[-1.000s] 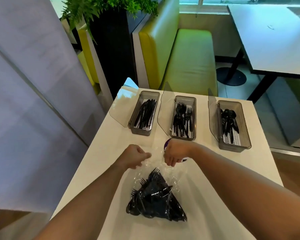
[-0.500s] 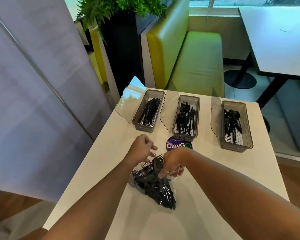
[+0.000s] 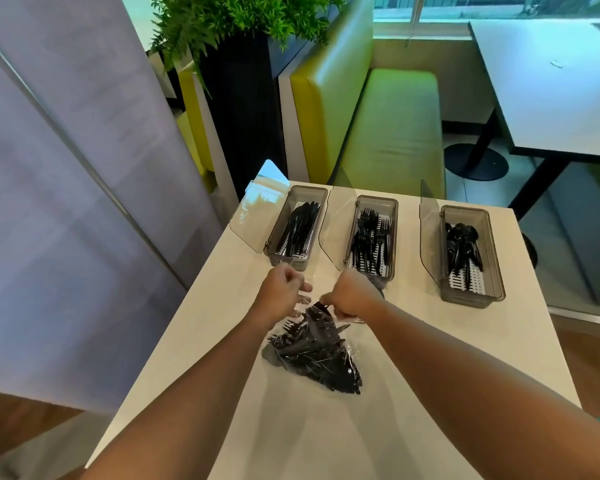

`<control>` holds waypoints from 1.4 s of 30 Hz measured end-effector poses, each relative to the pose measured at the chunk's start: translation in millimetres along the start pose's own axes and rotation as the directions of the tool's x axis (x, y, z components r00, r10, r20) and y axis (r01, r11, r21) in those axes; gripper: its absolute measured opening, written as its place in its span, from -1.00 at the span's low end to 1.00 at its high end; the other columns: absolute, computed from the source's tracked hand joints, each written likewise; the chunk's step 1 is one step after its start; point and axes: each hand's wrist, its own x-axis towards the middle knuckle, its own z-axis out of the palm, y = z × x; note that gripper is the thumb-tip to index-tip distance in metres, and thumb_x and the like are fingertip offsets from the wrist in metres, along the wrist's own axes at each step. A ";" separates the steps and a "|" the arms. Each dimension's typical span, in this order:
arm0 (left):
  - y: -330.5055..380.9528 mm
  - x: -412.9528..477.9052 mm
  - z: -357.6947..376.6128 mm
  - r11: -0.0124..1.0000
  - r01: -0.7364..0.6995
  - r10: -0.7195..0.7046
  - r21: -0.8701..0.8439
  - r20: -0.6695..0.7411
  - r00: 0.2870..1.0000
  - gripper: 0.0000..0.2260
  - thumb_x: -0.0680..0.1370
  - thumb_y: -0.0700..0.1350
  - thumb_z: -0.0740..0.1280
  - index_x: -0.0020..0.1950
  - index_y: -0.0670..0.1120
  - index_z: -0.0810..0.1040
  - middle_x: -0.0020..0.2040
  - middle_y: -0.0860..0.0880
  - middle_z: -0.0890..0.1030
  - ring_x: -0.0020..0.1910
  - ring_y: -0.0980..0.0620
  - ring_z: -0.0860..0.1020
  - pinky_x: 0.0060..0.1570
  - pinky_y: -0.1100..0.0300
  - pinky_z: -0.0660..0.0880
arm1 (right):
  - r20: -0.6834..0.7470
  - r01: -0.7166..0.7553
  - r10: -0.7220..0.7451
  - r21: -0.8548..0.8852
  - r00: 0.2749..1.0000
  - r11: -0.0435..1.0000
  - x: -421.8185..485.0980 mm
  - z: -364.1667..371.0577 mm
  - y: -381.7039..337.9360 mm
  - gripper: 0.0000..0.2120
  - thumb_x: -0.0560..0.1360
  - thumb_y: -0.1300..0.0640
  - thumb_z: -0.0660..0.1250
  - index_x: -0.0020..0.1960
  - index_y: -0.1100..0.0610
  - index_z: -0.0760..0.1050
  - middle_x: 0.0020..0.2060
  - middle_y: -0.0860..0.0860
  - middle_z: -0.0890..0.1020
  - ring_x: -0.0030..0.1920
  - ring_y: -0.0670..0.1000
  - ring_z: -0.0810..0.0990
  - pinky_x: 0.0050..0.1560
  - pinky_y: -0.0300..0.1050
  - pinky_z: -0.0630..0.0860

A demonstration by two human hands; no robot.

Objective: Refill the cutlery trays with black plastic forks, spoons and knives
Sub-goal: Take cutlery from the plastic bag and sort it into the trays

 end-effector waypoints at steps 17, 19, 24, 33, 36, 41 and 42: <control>3.4 8.4 -3.2 0.996 0.040 -0.033 -0.084 0.088 0.996 -0.90 0.69 -0.13 0.22 0.01 -0.12 0.43 -0.05 -0.13 0.71 -0.24 -0.06 0.68 -0.42 0.12 0.52 | -0.320 0.385 -0.289 0.294 0.902 0.875 -12.1 -54.1 -17.2 -0.94 0.53 0.27 0.43 -0.10 0.15 0.60 -0.24 0.07 0.70 -0.29 -0.04 0.64 -0.16 -0.08 0.69; 4.1 8.4 -3.6 0.995 0.043 -0.035 -0.088 0.089 0.995 -0.90 0.69 -0.12 0.22 0.01 -0.12 0.43 -0.03 -0.15 0.71 -0.23 -0.07 0.68 -0.41 0.13 0.52 | -0.356 0.438 -0.337 0.255 0.871 0.862 -11.5 -65.2 -22.8 -0.96 0.53 0.24 0.45 -0.09 0.14 0.63 -0.24 0.04 0.70 -0.29 -0.06 0.63 -0.17 -0.15 0.67; 6.4 8.7 -4.1 0.995 0.040 -0.033 -0.094 0.079 0.996 -0.87 0.69 -0.09 0.22 0.01 -0.12 0.44 -0.02 -0.17 0.71 -0.22 -0.10 0.68 -0.39 0.14 0.51 | -0.154 0.435 -0.419 0.098 0.895 0.895 -17.4 -73.3 -35.2 -0.96 0.55 0.22 0.43 -0.08 0.12 0.63 -0.23 0.02 0.69 -0.30 -0.11 0.63 -0.18 -0.20 0.67; 6.9 10.1 -2.4 0.997 0.024 -0.020 -0.067 0.055 0.998 -0.85 0.69 -0.07 0.23 -0.06 -0.06 0.44 -0.05 -0.11 0.73 -0.16 -0.14 0.71 -0.35 0.08 0.56 | 0.069 0.317 -0.318 -0.412 0.946 0.854 -11.2 -29.6 -8.1 -0.74 0.52 0.02 0.46 0.06 0.20 0.64 -0.11 0.02 0.69 -0.10 0.02 0.67 0.01 -0.07 0.64; 7.8 8.9 -1.4 0.998 -0.001 0.003 -0.060 0.030 1.000 -0.85 0.69 -0.08 0.22 -0.06 -0.06 0.45 -0.05 -0.08 0.73 -0.11 -0.16 0.73 -0.38 0.10 0.57 | 0.127 0.193 -0.151 -0.462 0.980 0.866 -8.7 -22.8 -7.6 -0.57 0.48 -0.10 0.49 0.09 0.26 0.61 -0.06 0.09 0.70 -0.05 0.06 0.68 0.04 0.00 0.66; 9.7 7.5 5.4 0.999 -0.047 0.048 -0.023 0.049 0.998 -0.88 0.69 -0.11 0.21 0.01 -0.09 0.48 -0.02 -0.07 0.72 -0.07 -0.12 0.72 -0.37 0.11 0.57 | 0.239 0.176 -0.073 -0.443 0.968 0.879 -10.9 -1.8 -7.4 -0.50 0.43 -0.09 0.55 0.16 0.25 0.53 -0.05 0.05 0.62 -0.06 0.08 0.57 -0.05 -0.07 0.53; 9.7 8.1 6.1 0.999 -0.050 0.051 -0.022 0.045 0.998 -0.88 0.69 -0.11 0.21 0.00 -0.08 0.48 -0.01 -0.06 0.71 -0.07 -0.11 0.72 -0.33 0.08 0.57 | 0.215 0.178 -0.091 -0.432 0.972 0.884 -11.5 3.0 -8.0 -0.55 0.45 -0.04 0.54 0.16 0.23 0.51 -0.05 0.05 0.61 -0.07 0.08 0.56 -0.08 -0.08 0.50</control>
